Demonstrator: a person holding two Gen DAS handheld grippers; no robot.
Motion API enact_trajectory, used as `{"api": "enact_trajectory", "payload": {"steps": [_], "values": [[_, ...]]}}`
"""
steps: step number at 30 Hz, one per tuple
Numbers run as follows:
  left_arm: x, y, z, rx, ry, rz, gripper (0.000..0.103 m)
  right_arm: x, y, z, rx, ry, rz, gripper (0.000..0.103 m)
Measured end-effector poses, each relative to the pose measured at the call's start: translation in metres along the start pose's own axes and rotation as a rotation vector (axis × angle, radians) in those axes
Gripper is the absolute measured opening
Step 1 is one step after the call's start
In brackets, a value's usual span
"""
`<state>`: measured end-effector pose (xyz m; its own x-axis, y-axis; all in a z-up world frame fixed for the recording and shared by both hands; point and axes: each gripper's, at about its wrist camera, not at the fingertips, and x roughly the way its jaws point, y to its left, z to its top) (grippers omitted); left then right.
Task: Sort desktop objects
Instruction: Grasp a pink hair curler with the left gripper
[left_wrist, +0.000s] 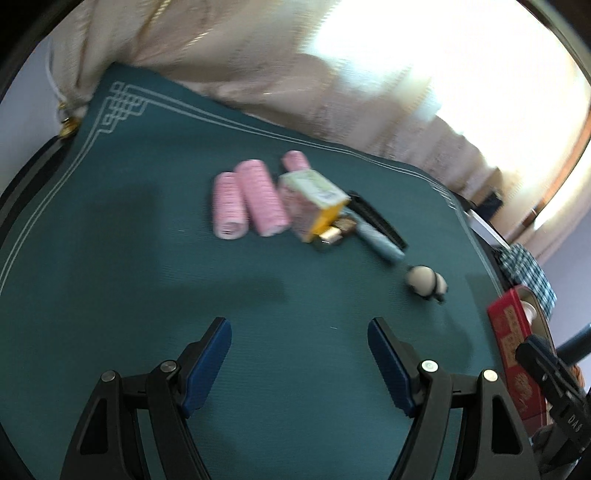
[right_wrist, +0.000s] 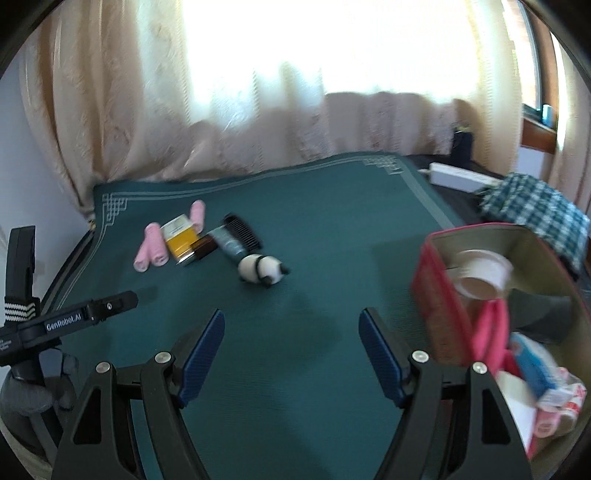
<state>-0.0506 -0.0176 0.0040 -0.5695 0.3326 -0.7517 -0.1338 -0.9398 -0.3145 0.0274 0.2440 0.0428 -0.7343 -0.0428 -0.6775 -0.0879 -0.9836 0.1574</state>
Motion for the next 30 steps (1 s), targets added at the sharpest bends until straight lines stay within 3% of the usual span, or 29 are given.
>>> {"api": "enact_trajectory", "payload": {"steps": [15,20,30], "values": [[0.035,0.024,0.049,0.039,0.014,0.140,0.078,0.036,0.009,-0.006,0.019,0.055,0.049,0.078],[0.058,0.036,0.061,0.058,0.010,0.261,0.078,0.043,0.002,-0.008,0.046,0.061,0.063,0.078],[0.083,0.031,0.077,0.110,0.005,0.298,0.077,0.057,-0.006,-0.013,0.078,0.093,0.096,0.078]]}}
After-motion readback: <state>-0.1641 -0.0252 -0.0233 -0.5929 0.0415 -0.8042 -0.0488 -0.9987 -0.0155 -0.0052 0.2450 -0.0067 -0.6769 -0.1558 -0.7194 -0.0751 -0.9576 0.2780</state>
